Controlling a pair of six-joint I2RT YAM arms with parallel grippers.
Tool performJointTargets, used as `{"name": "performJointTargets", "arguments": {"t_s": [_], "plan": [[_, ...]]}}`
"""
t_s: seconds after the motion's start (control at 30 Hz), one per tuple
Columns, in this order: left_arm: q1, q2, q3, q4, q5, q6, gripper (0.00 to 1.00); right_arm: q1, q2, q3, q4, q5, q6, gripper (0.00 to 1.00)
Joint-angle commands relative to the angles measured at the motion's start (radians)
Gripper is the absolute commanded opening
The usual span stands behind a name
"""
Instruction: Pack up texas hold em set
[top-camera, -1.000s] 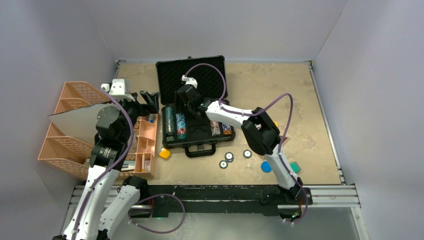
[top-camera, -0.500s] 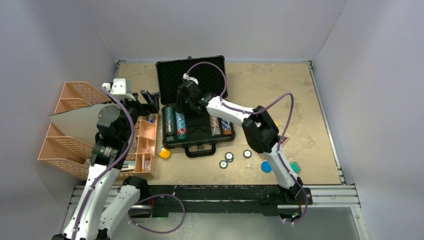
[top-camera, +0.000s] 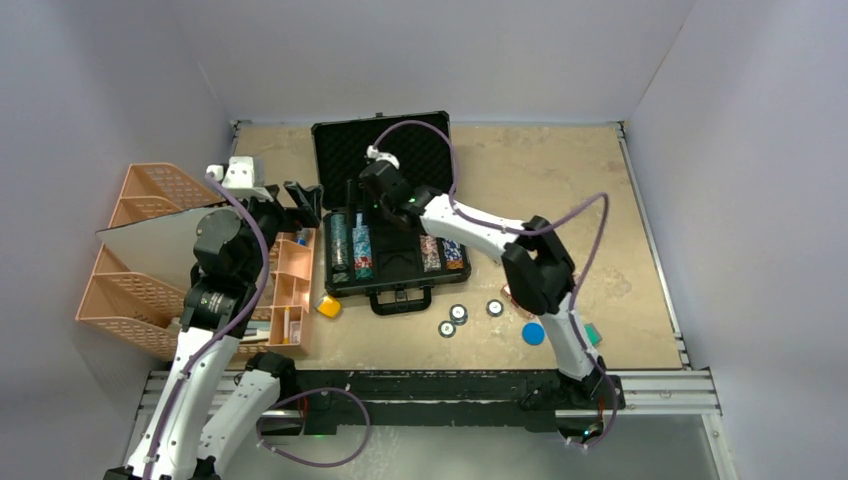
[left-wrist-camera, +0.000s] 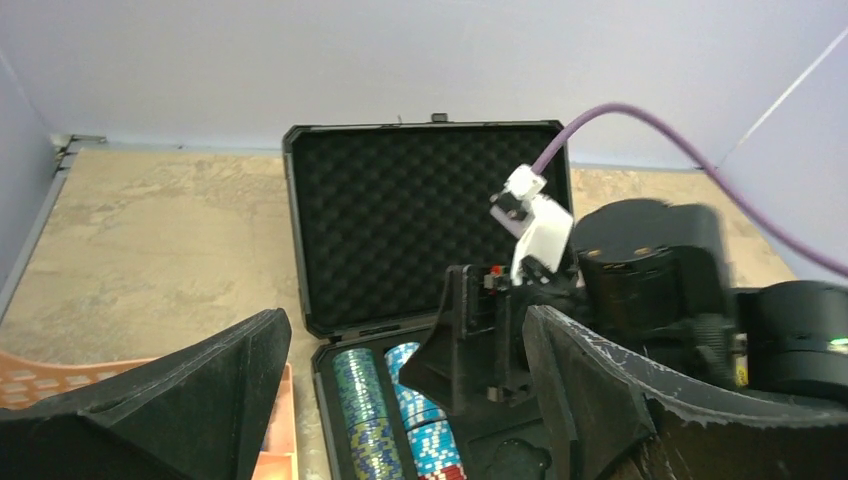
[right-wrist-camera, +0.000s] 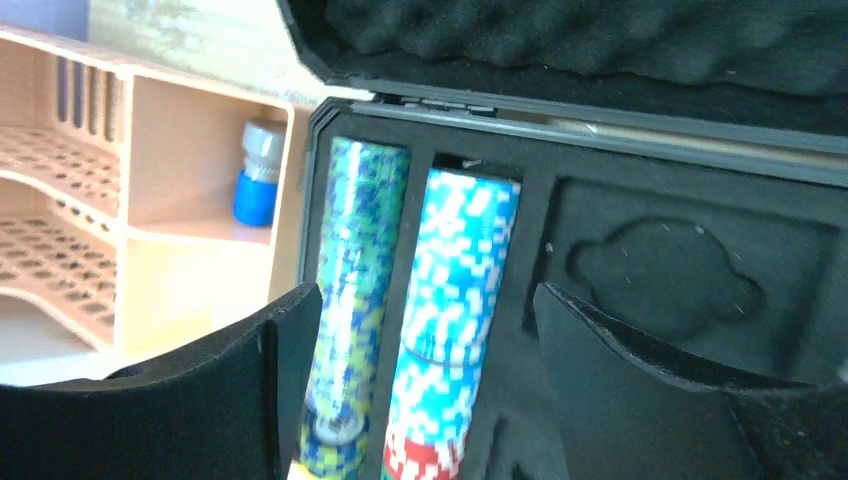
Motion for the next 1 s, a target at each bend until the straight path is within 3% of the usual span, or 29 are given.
{"name": "performJointTargets", "arguments": {"t_s": [0.0,0.33,0.47,0.57,0.67,0.8,0.97], "plan": [[0.010,0.018,-0.001,0.059,0.118,0.002,0.93,-0.006,-0.238,-0.104,0.050,0.112,-0.074,0.80],[-0.036,0.105,0.007,0.084,0.351,0.015,0.88,-0.005,-0.781,-0.690,0.154,0.185,-0.091,0.65],[-0.058,0.159,0.029,0.081,0.470,-0.016,0.89,-0.004,-0.987,-0.884,0.044,0.240,-0.066,0.64],[-0.061,0.142,0.011,0.087,0.485,-0.066,0.93,-0.004,-1.094,-0.992,-0.040,0.303,-0.057,0.64],[-0.062,0.095,-0.038,0.109,0.484,-0.099,0.95,-0.002,-1.138,-1.055,-0.089,0.268,-0.037,0.65],[-0.062,0.037,-0.068,0.087,0.453,-0.082,0.95,0.026,-1.076,-1.077,-0.125,0.249,-0.015,0.64],[-0.062,-0.039,-0.071,0.035,0.381,-0.032,0.95,0.157,-0.890,-0.988,-0.231,0.405,0.116,0.66]]}}
